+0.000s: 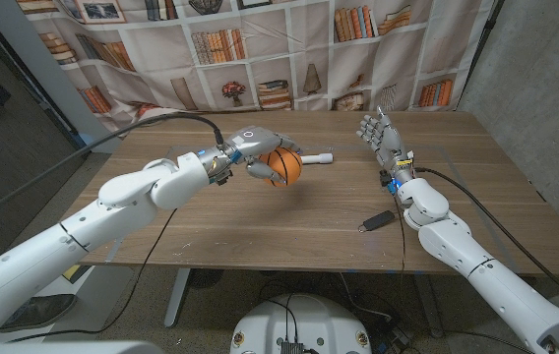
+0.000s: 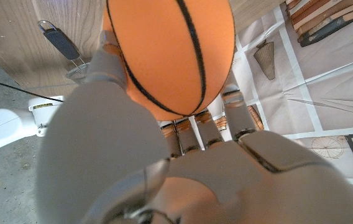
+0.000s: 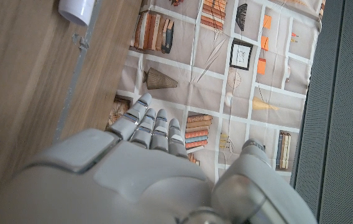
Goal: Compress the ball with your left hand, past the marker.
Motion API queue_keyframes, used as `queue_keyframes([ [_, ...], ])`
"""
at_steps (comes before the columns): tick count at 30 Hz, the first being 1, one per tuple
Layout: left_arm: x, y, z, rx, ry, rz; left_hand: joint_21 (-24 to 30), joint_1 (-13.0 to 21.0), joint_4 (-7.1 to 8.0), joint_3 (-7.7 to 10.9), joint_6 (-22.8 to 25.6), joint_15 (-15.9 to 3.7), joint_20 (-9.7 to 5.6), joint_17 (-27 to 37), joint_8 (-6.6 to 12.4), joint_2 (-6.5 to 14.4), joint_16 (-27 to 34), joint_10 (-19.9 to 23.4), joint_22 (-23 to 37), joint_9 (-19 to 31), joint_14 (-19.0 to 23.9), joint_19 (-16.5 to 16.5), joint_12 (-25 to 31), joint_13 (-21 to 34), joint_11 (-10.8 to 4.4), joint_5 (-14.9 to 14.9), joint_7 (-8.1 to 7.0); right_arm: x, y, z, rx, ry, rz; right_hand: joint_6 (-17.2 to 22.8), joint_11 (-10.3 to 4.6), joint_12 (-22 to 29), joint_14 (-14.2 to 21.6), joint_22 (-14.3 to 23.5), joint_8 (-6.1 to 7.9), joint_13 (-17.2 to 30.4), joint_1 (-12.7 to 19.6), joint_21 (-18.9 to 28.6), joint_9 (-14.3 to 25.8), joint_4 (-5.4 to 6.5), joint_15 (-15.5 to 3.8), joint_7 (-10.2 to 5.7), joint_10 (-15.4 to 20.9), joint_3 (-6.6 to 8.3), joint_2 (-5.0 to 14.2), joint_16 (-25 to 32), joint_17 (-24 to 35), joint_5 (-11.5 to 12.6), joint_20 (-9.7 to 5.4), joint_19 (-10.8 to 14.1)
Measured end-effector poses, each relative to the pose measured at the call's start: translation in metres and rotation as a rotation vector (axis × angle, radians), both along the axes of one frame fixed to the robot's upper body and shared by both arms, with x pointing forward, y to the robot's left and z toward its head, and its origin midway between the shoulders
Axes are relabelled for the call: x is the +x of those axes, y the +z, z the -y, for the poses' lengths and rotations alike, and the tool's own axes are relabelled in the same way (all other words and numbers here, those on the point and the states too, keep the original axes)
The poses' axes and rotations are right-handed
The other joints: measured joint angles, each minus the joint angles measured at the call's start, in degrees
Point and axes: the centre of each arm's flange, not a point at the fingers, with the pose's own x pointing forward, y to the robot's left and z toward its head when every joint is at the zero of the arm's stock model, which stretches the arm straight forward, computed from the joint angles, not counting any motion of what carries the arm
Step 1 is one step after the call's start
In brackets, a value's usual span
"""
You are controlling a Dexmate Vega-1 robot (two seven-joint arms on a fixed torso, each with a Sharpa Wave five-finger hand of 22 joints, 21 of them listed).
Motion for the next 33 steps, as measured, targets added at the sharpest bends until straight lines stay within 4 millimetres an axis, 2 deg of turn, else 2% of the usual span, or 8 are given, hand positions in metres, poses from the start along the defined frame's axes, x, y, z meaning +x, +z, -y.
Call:
queue_keyframes([
  [7,0.0018,0.001,0.0005,-0.017,-0.018,-0.005,0.8,1.3,-0.55,0.55,2.3,0.11,-0.05,0.0,0.43,-1.3,0.6,2.4,0.0,0.0,2.5,0.2,0.4,0.0,-0.26,0.0,0.28,-0.0004,-0.0001,0.0016,0.004,-0.006,0.002,0.0,0.0,0.0,0.0,0.0,0.0,0.0,0.0,-0.4,0.0,-0.16,0.0,0.0,0.0,-0.17,0.0,0.0,0.0,0.0,0.0,0.0],
  [12,0.0035,0.0002,0.0013,-0.025,-0.024,-0.013,0.8,1.3,-0.62,0.62,2.7,0.13,-0.06,0.0,0.43,-1.3,0.6,3.1,0.0,0.0,2.6,0.2,0.4,0.0,-0.31,-0.1,0.11,-0.0008,-0.0008,0.0026,0.007,-0.008,0.002,0.0,0.0,0.0,0.0,0.0,0.0,0.0,0.0,-0.4,0.0,-0.16,0.0,0.0,0.0,-0.17,0.0,0.0,0.0,0.0,0.0,0.0],
  [20,0.0054,-0.0012,0.0035,-0.029,-0.028,-0.026,1.2,1.9,-0.95,0.95,4.4,0.33,-0.06,0.3,0.85,-1.9,0.6,4.4,0.0,0.0,4.4,0.2,0.8,0.0,1.19,-0.3,0.27,-0.0006,-0.0029,0.0039,0.012,-0.01,0.0,0.2,0.0,-0.3,0.0,0.0,0.0,0.0,0.0,-0.4,0.0,-0.16,0.0,-0.22,0.0,-0.16,0.0,-0.2,0.0,0.0,0.0,0.0],
  [30,0.0065,-0.0018,0.0051,-0.03,-0.029,-0.038,1.6,2.4,-1.34,1.34,5.5,0.7,-0.06,0.3,0.85,-2.4,0.6,5.0,0.0,0.0,4.8,0.2,0.8,0.3,1.5,-0.4,0.18,-0.001,-0.0053,0.0059,0.018,-0.012,0.0,0.2,0.0,-0.3,0.0,0.0,0.0,0.0,0.0,-0.4,0.0,-0.16,0.0,-0.22,0.0,-0.16,0.0,-0.2,0.0,0.0,0.0,0.0],
  [33,0.0066,-0.0019,0.0051,-0.031,-0.03,-0.041,1.8,2.8,-1.43,1.43,6.0,0.61,-0.07,0.5,0.84,-2.8,0.7,5.4,0.0,0.0,5.5,0.2,0.8,0.3,1.46,-0.2,0.67,-0.001,-0.0059,0.0063,0.019,-0.013,-0.001,0.2,0.0,-0.3,0.0,0.0,0.0,0.0,0.0,-0.4,0.0,-0.16,0.0,-0.22,0.0,-0.17,0.0,-0.2,0.0,0.0,0.0,0.0],
])
